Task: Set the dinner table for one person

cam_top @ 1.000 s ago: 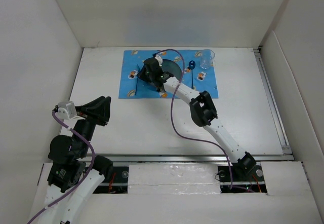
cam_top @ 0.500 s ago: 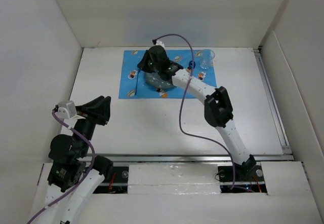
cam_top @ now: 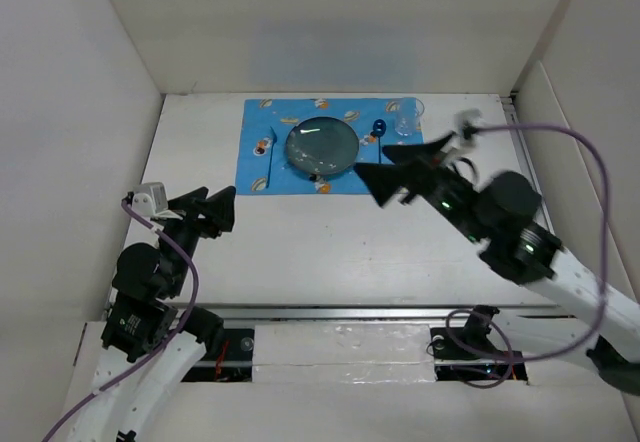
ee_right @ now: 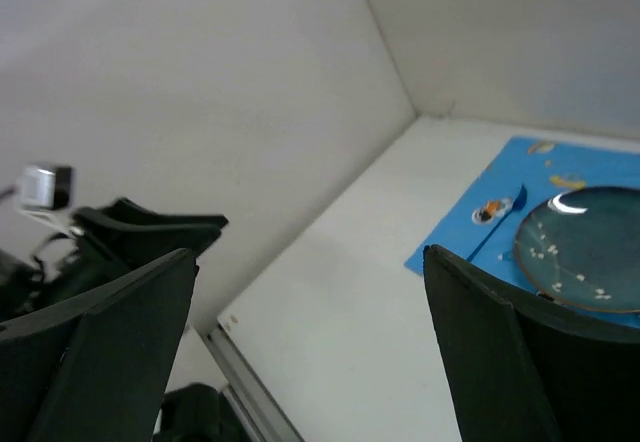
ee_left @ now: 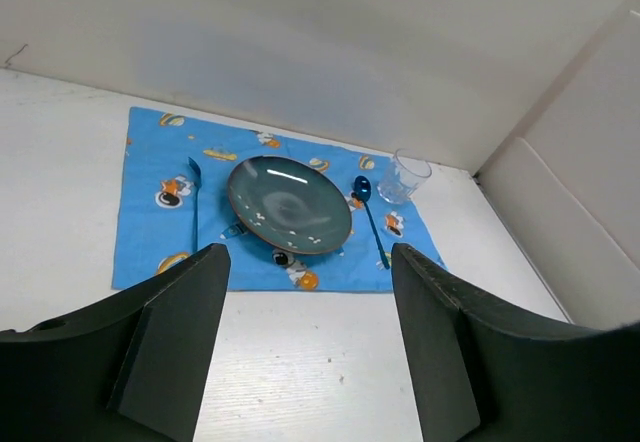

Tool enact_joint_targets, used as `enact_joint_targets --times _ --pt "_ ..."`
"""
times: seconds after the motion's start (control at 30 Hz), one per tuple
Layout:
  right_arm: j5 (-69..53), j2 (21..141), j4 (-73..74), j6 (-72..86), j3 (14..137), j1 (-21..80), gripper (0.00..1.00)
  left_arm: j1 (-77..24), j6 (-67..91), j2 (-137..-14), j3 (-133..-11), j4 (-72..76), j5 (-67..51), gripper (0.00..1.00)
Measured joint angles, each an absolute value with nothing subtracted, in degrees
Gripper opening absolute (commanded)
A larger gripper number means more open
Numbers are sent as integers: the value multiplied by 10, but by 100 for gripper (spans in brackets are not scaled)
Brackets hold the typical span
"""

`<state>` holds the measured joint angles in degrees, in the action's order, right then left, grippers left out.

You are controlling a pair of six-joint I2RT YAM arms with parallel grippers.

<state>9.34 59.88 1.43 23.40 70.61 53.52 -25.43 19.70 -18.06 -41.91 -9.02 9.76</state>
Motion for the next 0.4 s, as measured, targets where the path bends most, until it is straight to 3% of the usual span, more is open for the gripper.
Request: enact_joint_targets --times 0.23,0.4 --pt "246 230 36 266 460 542 100 -254 209 -167 -419 -91 104 67" --pt "266 201 87 306 328 542 100 -254 220 -169 -418 -88 92 71"
